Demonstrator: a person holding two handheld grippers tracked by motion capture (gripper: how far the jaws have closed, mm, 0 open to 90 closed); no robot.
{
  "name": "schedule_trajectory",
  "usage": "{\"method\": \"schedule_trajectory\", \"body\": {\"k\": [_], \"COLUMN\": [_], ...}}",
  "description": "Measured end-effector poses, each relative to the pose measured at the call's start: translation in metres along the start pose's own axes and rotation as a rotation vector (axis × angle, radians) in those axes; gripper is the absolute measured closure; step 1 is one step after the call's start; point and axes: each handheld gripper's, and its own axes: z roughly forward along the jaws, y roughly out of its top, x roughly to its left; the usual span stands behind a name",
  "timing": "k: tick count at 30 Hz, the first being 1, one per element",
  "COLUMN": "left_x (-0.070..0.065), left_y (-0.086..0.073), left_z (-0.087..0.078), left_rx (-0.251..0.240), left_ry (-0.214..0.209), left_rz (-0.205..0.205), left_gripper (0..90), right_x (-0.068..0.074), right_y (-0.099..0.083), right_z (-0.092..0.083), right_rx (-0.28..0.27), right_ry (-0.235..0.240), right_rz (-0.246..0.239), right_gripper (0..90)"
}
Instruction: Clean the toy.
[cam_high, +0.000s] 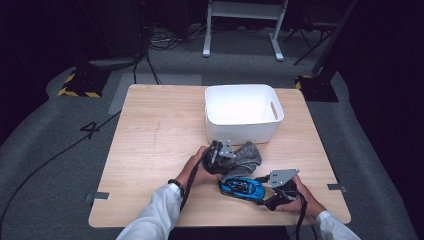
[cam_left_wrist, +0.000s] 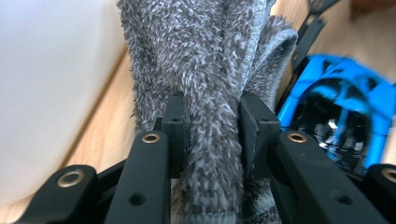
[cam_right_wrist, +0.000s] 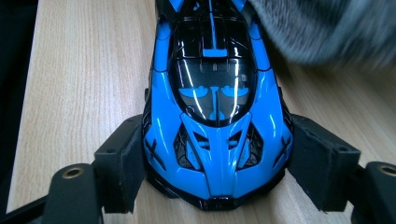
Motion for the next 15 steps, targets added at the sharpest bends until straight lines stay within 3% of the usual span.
{"method": "schedule_trajectory", "body": {"k": [6, 9, 13, 15], "left_x": [0.008, 0.010, 0.017, 0.019], "left_y": [-0.008, -0.011, -0.031, -0.041], "left_z": [-0.007, -0.013, -0.021, -0.026], "left_rx": [0.037, 0.049, 0.146, 0.143], "left_ry": [-0.049, -0.045, -0.026, -0.040], "left_rz": [-0.006, -0.003, -0.001, -0.020], "left_gripper": [70.0, 70.4, 70.1, 70.1], "right_x": [0.000, 0.000, -0.001, -0.001], "right_y": [-0.002, -0.001, -0.003, -0.004], "right_z": [-0.002, -0.002, -0.003, -0.004], "right_rx": [-0.001, 0.002, 0.001, 0.000], "right_ry": [0.001, 0.003, 0.006, 0.005], "right_rz": [-0.001, -0.004, 0.006, 0.004], "right_gripper": [26.1, 26.1, 26.0, 26.1]}}
